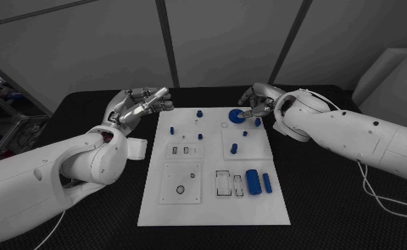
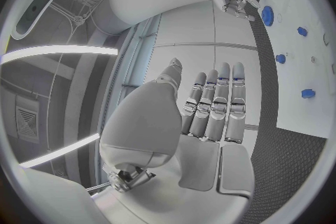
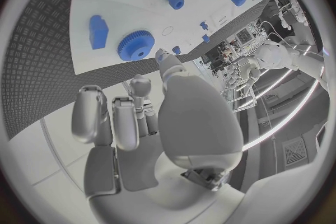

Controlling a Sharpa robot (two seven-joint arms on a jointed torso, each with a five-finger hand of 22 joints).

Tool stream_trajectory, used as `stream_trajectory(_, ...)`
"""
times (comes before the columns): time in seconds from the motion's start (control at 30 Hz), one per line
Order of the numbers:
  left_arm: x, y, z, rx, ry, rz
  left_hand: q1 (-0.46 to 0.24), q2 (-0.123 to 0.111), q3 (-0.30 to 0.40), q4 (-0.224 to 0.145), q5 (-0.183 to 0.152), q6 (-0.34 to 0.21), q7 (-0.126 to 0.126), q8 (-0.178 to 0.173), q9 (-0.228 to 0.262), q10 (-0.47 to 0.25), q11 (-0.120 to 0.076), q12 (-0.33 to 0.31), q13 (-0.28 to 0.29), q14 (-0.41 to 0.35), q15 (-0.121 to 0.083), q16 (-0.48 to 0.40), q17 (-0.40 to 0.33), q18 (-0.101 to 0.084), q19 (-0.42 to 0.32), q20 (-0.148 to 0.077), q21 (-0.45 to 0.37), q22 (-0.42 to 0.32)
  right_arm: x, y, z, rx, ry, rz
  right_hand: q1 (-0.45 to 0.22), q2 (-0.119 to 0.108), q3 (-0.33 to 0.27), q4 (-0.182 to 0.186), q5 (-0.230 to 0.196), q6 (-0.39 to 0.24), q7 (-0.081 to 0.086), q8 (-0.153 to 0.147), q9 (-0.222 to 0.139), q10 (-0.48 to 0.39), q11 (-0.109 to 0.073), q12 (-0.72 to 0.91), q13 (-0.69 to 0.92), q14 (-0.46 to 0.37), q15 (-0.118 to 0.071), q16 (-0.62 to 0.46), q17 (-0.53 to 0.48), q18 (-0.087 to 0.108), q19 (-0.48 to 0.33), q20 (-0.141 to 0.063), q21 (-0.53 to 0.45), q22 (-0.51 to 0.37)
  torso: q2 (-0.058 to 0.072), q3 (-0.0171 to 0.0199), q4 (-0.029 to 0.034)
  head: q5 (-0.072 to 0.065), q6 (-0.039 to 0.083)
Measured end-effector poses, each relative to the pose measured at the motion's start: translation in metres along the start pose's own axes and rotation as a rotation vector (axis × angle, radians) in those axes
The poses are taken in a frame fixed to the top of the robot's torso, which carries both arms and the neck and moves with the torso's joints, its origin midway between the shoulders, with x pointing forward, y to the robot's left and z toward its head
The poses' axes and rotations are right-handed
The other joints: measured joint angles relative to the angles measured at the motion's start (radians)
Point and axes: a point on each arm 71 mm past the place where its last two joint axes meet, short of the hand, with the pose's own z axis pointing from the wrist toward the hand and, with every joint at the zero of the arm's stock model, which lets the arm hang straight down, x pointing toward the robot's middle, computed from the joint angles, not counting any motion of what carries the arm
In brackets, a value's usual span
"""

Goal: Assemble the parts on the task board

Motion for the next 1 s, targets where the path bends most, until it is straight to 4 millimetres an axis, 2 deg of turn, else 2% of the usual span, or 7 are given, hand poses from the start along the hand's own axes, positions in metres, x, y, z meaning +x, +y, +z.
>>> stream_trajectory(0.07, 0.000, 0.000, 0.000, 0.000, 0.000, 0.000, 0.000, 0.000, 0.000, 0.000, 0.000, 0.000, 0.000, 0.000, 0.000, 0.000, 0.000, 0.000, 0.000, 0.000, 0.000, 0.000, 0.000, 0.000, 0.000, 0.000, 0.000, 0.000, 0.002, 0.001, 0.002, 0.002, 0.011, -0.001, 0.015, 0.004, -0.010, 0.023, 0.000, -0.016, 0.005, 0.011, -0.001, 0.021, 0.007, 0.077, 0.081, 0.000, 0.007, 0.015, 0.000, -0.016, 0.011, 0.004, 0.012, 0.026, 0.000, -0.0007, 0.0011, 0.001, -0.002)
stream_trajectory(0.17, -0.001, 0.000, 0.000, -0.001, -0.001, 0.001, 0.000, 0.000, 0.000, 0.000, 0.000, 0.000, 0.000, 0.000, 0.000, 0.000, 0.000, 0.000, 0.000, 0.000, 0.000, 0.000, 0.000, 0.000, 0.000, 0.000, 0.000, 0.000, 0.005, 0.003, 0.005, 0.008, 0.027, -0.004, 0.027, -0.006, -0.025, 0.046, 0.000, -0.048, 0.009, 0.012, -0.008, 0.036, 0.012, 0.140, 0.147, 0.001, 0.014, 0.022, 0.000, -0.016, 0.014, 0.007, 0.017, 0.043, 0.001, -0.0011, 0.0014, 0.002, -0.003)
stream_trajectory(0.3, -0.001, 0.001, 0.001, -0.002, -0.001, 0.000, 0.000, 0.000, 0.000, 0.000, 0.000, 0.000, 0.000, 0.000, 0.000, 0.000, 0.000, 0.000, 0.000, 0.000, 0.000, 0.000, 0.000, 0.000, 0.000, 0.000, 0.000, 0.000, 0.007, 0.002, 0.007, 0.016, 0.042, -0.009, 0.039, -0.010, -0.032, 0.068, 0.000, -0.051, 0.013, 0.018, -0.009, 0.040, 0.016, 0.168, 0.178, 0.001, 0.014, 0.026, 0.000, -0.016, 0.017, 0.011, 0.023, 0.053, 0.001, -0.0012, 0.0013, 0.003, -0.004)
stream_trajectory(0.57, -0.001, 0.001, 0.001, -0.003, 0.000, 0.000, 0.000, 0.000, 0.000, 0.000, 0.000, 0.000, 0.000, 0.000, 0.000, 0.000, 0.000, 0.000, 0.000, 0.000, 0.000, -0.001, 0.000, 0.000, 0.000, 0.000, 0.000, 0.000, 0.010, 0.002, 0.011, 0.025, 0.066, -0.017, 0.057, 0.001, -0.029, 0.076, 0.000, -0.051, 0.013, 0.041, -0.009, 0.049, 0.014, 0.192, 0.204, 0.001, 0.014, 0.034, 0.000, -0.015, 0.021, 0.014, 0.032, 0.069, 0.001, -0.0011, 0.0007, 0.003, -0.007)
stream_trajectory(0.83, -0.001, 0.001, 0.001, -0.003, 0.000, 0.000, 0.000, 0.000, 0.000, 0.000, 0.000, 0.000, 0.000, 0.000, 0.000, 0.000, 0.000, 0.000, 0.000, 0.000, 0.000, -0.004, 0.000, 0.000, 0.000, 0.000, 0.000, 0.000, 0.012, 0.000, 0.012, 0.033, 0.083, -0.029, 0.062, 0.005, -0.025, 0.080, 0.009, -0.045, 0.011, 0.050, -0.009, 0.063, 0.014, 0.221, 0.237, 0.001, 0.014, 0.041, 0.000, -0.015, 0.032, 0.015, 0.039, 0.073, 0.001, -0.0006, 0.0004, 0.002, -0.008)
stream_trajectory(1.0, -0.001, 0.001, 0.001, -0.004, 0.000, 0.000, 0.000, 0.000, 0.000, 0.000, 0.000, 0.000, 0.000, 0.000, 0.000, 0.000, 0.000, 0.000, 0.000, 0.000, 0.000, -0.003, 0.000, 0.000, 0.000, 0.000, 0.000, 0.000, 0.012, -0.001, 0.012, 0.038, 0.089, -0.033, 0.072, 0.015, -0.021, 0.084, 0.017, -0.030, 0.007, 0.059, -0.008, 0.072, 0.012, 0.235, 0.253, 0.001, 0.014, 0.041, 0.000, -0.015, 0.033, 0.013, 0.043, 0.073, 0.001, -0.0006, 0.0003, 0.002, -0.010)
